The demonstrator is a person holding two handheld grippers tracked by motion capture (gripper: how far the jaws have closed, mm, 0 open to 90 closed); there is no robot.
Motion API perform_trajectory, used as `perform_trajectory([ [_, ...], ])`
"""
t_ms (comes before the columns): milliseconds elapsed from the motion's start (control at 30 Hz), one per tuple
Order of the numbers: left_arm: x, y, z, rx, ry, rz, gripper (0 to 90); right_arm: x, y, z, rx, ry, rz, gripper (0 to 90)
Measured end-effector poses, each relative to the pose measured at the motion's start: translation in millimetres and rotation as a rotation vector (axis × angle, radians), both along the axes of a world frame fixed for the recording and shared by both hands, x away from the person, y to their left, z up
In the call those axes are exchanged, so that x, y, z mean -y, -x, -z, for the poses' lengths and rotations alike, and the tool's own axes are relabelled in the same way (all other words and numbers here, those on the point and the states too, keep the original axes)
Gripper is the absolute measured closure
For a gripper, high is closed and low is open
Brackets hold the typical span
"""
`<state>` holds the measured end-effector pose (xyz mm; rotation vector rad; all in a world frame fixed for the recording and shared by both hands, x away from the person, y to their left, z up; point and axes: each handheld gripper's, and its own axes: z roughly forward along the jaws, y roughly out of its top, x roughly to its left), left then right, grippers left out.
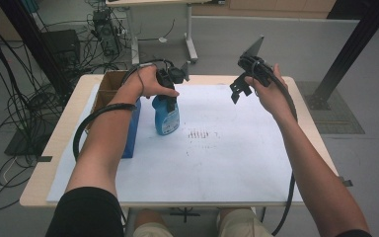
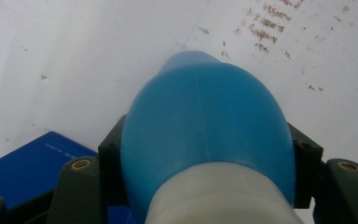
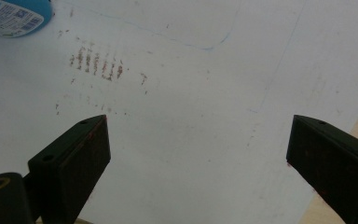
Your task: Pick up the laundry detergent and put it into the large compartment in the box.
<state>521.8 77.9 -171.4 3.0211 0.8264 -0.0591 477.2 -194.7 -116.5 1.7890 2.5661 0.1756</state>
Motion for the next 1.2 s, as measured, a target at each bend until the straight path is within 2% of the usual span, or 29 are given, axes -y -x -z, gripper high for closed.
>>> perform_trajectory([
  [367, 3.4, -1.4, -0.2, -0.005, -0.015, 0.017, 36.3, -1.4, -1.9, 2.0, -0.004, 0.003, -0.004, 5.9],
  [633, 0.4, 1.2, 0.1, 0.003, -0.001, 0.008, 36.4, -2.2, -2.3, 2.6, -0.006, 0.004, -0.004, 5.9],
  [1200, 1.5, 0.9, -0.3, 0.001, -0.007, 0.013, 36.6, -2.0, -2.3, 2.8, -0.008, 0.005, -0.002, 5.9],
])
